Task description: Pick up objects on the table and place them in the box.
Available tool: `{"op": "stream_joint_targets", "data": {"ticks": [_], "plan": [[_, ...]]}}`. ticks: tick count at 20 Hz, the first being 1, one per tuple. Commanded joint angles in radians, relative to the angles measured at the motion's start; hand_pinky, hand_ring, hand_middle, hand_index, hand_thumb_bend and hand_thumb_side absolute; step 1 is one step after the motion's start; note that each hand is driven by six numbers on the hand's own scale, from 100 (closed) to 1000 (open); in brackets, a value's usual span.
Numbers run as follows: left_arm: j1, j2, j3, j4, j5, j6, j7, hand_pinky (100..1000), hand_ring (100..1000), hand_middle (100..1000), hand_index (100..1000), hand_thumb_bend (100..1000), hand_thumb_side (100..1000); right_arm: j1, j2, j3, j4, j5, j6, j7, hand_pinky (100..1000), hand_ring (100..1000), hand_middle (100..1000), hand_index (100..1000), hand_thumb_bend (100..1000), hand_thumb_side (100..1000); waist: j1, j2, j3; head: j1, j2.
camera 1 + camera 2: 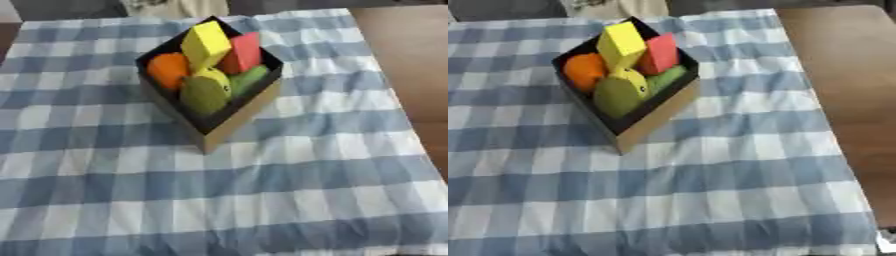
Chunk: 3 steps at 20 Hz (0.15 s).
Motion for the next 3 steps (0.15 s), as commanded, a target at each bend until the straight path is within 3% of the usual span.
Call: {"op": "stream_joint_targets", "data": {"ticks": [1, 3], "plan": [[0.017, 0.028, 0.031, -0.017, 0.095, -0.053, 0.063, 904, 862, 699, 878, 107, 706, 0.005, -0.020, -0.011, -0.020, -0.026, -0.099, 0.084, 1000, 1000, 383, 977, 100, 531, -0.017, -0.030, 0.001, 0.007, 0.005], [0.033, 0.025, 0.037, -0.015, 0.141, -0.091, 0.073, 904, 862, 700, 881, 123, 707, 0.006, -0.019, -0.012, -0.020, -0.036, -0.104, 0.090, 1000, 1000, 389, 977, 100, 528, -0.022, -0.030, 0.000, 0.005, 0.005]]}}
